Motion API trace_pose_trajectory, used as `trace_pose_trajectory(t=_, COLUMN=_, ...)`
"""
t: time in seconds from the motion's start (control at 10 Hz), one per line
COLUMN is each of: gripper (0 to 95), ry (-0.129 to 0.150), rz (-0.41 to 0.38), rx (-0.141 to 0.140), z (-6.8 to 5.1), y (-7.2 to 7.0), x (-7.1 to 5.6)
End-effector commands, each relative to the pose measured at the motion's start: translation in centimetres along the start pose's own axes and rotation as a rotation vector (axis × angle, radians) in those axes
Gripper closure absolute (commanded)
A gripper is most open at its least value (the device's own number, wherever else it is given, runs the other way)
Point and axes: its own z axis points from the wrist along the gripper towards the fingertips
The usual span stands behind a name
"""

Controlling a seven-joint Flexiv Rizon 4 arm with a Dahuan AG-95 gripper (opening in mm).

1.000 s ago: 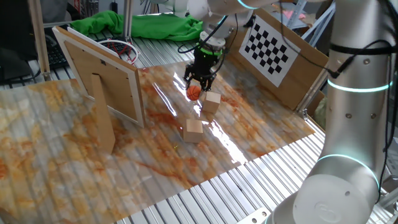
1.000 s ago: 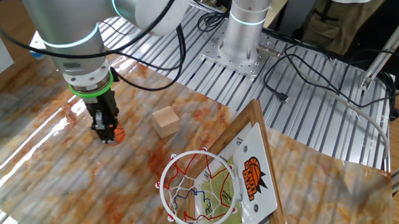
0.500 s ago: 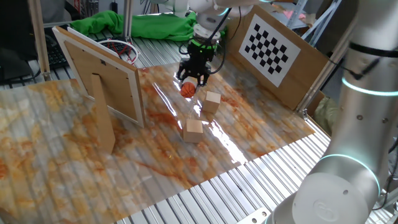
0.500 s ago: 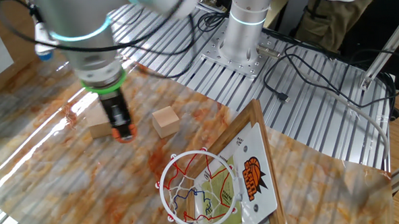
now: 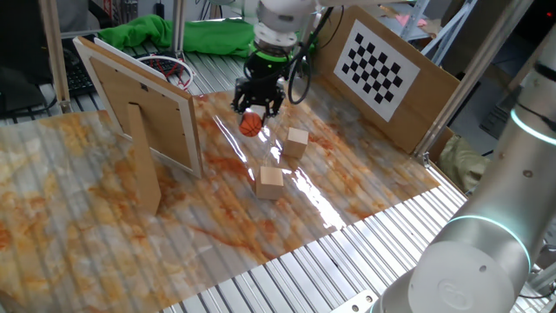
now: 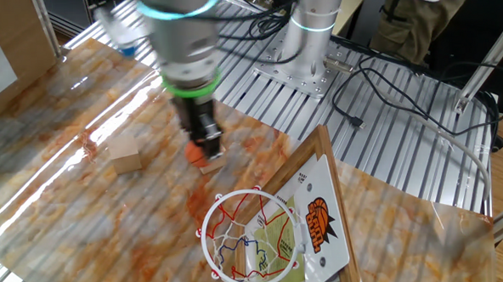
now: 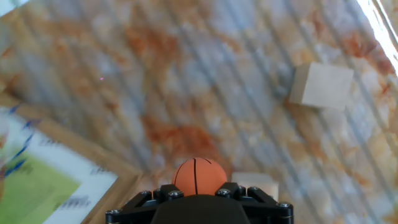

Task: Grab a basketball, release it and shoot it into the basket

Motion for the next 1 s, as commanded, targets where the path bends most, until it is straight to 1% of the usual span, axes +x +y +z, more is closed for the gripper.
trace_pose_trajectory(t=0.1, gripper=95.0, ry=-0.004, rz=0.007, rx=0.01, z=-0.61, y=0.95, x=0.67)
trace_pose_trajectory(t=0.2, gripper=95.0, ry=-0.014, rz=-0.014, rx=0.023, z=-0.61, y=0.95, x=0.67)
trace_pose_trajectory(t=0.3, gripper=95.0, ry=-0.024, rz=-0.039, rx=0.043, z=-0.61, y=0.95, x=0.67)
trace_pose_trajectory(t=0.4, gripper=95.0, ry=-0.03, rz=-0.042, rx=0.039, z=-0.61, y=0.95, x=0.67)
trace_pose_trajectory(t=0.5, gripper=95.0, ry=-0.048, rz=-0.073, rx=0.023, z=-0.61, y=0.95, x=0.67)
trace_pose_trajectory(t=0.6, gripper=95.0, ry=-0.05, rz=-0.1, rx=-0.006, z=-0.61, y=0.95, x=0.67)
trace_pose_trajectory(t=0.7, gripper=95.0, ry=-0.05, rz=-0.106, rx=-0.042, z=-0.61, y=0.95, x=0.67)
trace_pose_trajectory(t=0.8, gripper=95.0, ry=-0.056, rz=-0.142, rx=-0.065, z=-0.61, y=0.95, x=0.67)
trace_pose_trajectory(t=0.9, gripper=95.0, ry=-0.065, rz=-0.165, rx=-0.097, z=-0.61, y=0.95, x=0.67)
trace_pose_trajectory(t=1.0, gripper=95.0, ry=-0.075, rz=-0.171, rx=-0.107, z=-0.61, y=0.95, x=0.67)
